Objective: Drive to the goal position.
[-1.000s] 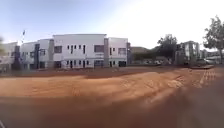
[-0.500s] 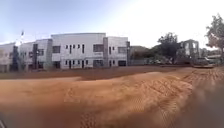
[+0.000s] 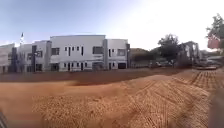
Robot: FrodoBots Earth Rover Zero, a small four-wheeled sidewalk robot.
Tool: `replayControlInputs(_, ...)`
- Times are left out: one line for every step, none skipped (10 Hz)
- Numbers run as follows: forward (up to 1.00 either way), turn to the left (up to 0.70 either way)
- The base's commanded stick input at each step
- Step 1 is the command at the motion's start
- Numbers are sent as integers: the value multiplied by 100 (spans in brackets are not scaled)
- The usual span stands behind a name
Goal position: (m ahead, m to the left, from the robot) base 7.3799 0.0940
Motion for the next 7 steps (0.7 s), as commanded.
replayControlInputs(100, 0)
replayControlInputs(100, 0)
replayControlInputs(100, 0)
replayControlInputs(100, 0)
replayControlInputs(100, 0)
replayControlInputs(100, 0)
replayControlInputs(100, 0)
